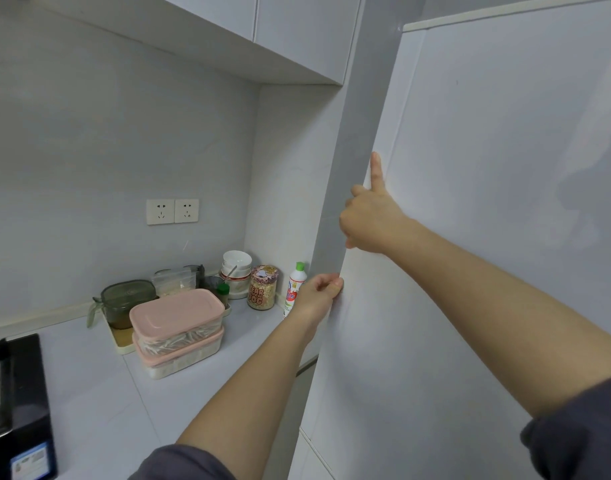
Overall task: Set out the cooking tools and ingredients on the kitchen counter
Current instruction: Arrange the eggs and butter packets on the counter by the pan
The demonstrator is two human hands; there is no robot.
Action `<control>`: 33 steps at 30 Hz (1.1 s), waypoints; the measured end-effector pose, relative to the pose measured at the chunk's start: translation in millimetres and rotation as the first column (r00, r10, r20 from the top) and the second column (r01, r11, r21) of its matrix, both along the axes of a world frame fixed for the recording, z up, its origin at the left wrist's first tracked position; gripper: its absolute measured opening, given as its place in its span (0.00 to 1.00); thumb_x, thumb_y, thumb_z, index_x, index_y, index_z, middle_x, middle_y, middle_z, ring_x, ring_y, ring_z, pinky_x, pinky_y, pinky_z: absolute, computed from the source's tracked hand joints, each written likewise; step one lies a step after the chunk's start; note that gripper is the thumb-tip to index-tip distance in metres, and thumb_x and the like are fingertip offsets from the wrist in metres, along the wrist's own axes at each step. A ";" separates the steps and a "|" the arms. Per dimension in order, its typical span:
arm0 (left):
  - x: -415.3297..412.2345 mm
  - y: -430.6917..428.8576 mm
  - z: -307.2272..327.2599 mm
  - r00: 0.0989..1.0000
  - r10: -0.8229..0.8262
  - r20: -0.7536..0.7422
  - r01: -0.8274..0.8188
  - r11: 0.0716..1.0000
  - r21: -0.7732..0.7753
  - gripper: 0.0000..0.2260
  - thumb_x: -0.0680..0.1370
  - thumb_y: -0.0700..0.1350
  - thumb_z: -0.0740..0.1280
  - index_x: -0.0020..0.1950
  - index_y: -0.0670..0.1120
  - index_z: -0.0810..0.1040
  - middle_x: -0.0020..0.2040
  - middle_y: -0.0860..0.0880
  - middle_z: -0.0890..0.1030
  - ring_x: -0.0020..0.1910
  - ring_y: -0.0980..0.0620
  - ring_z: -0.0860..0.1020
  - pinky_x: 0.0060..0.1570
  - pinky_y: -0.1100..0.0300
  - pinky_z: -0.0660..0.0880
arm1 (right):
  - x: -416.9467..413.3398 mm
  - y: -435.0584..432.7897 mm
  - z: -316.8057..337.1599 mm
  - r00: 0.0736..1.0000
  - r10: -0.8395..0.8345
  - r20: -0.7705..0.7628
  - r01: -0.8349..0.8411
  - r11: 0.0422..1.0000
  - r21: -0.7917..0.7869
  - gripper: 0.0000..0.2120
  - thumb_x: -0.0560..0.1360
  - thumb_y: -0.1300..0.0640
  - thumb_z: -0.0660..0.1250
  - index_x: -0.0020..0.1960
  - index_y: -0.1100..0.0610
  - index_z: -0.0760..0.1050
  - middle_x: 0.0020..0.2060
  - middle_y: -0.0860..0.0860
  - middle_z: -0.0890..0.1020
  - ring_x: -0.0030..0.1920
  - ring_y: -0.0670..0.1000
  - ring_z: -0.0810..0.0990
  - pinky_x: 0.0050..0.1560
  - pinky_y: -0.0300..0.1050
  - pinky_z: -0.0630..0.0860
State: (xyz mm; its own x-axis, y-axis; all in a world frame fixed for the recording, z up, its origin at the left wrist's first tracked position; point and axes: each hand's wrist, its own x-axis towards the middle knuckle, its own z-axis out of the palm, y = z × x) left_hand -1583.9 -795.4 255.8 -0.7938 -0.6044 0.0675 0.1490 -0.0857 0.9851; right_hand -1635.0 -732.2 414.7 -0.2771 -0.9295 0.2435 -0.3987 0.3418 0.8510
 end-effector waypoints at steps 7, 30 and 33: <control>87.7 -11.6 -20.8 0.975 0.216 -0.057 -0.223 0.953 -0.207 0.08 0.77 0.39 0.67 0.56 0.44 0.78 0.51 0.51 0.80 0.49 0.58 0.77 0.45 0.76 0.71 | 20.7 19.6 -74.3 0.637 0.643 0.425 -0.255 0.697 -0.670 0.10 0.75 0.57 0.62 0.50 0.54 0.82 0.45 0.50 0.79 0.50 0.54 0.79 0.73 0.65 0.48; 609.4 36.2 -60.1 0.581 0.813 -0.017 -0.788 0.558 -0.261 0.07 0.77 0.37 0.67 0.47 0.49 0.80 0.44 0.52 0.83 0.48 0.53 0.81 0.50 0.58 0.76 | 512.1 -23.5 -203.6 -0.702 0.618 0.353 0.277 0.695 -0.664 0.10 0.77 0.65 0.64 0.47 0.54 0.81 0.42 0.45 0.84 0.47 0.43 0.82 0.49 0.34 0.76; 668.3 41.0 -60.0 0.531 0.847 -0.007 -0.819 0.512 -0.258 0.07 0.77 0.38 0.66 0.48 0.49 0.80 0.44 0.51 0.83 0.47 0.53 0.81 0.50 0.59 0.76 | 570.8 -29.1 -204.0 -0.750 0.580 0.317 0.257 0.698 -0.668 0.10 0.77 0.67 0.64 0.46 0.56 0.81 0.41 0.47 0.84 0.45 0.42 0.82 0.48 0.32 0.75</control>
State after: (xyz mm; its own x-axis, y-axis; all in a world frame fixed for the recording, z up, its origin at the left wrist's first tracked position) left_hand -915.6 -754.4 195.8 0.0592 -0.9722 0.2267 -0.0630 0.2230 0.9728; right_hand -1064.2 -761.3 210.7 -0.1793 -0.9117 0.3696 -0.1318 -0.3501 -0.9274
